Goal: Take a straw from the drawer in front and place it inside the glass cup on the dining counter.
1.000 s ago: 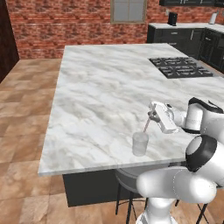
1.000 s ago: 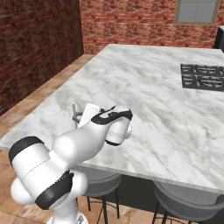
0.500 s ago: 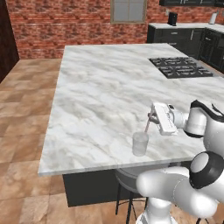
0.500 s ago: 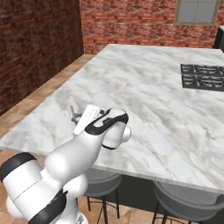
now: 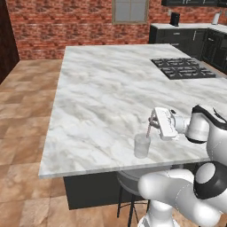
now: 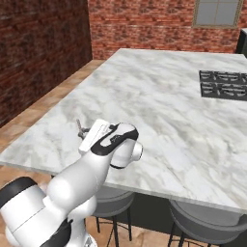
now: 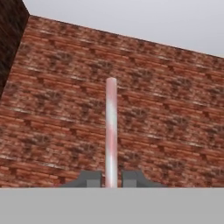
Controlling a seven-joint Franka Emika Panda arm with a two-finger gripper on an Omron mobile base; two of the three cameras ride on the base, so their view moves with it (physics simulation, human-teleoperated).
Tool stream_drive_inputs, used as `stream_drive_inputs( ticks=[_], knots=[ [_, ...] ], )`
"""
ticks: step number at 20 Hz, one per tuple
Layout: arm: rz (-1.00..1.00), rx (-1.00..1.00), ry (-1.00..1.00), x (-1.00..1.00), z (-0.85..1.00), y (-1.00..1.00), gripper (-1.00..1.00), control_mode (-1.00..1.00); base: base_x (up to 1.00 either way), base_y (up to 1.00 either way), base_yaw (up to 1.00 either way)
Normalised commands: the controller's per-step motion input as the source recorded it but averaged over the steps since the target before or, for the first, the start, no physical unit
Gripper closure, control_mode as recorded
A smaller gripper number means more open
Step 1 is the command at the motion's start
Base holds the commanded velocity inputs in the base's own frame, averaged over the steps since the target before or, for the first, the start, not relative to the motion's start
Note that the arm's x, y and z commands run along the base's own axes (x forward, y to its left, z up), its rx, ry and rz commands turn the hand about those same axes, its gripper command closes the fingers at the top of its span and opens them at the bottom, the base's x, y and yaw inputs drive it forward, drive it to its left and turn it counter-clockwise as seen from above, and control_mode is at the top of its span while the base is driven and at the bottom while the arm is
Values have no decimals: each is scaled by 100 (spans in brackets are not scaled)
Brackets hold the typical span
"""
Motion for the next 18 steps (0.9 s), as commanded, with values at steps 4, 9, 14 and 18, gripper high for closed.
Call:
stream_drive_inputs(
  ticks=[4,9,14,18],
  knots=[
    [0,0,6,24,-9,0,100,-100,0,0,0],
    [0,0,10,27,-14,-2,100,-100,0,0,0],
    [0,0,10,27,-18,-11,100,-100,0,0,0],
    [0,0,3,26,-14,-13,100,-100,0,0,0]
  ],
)
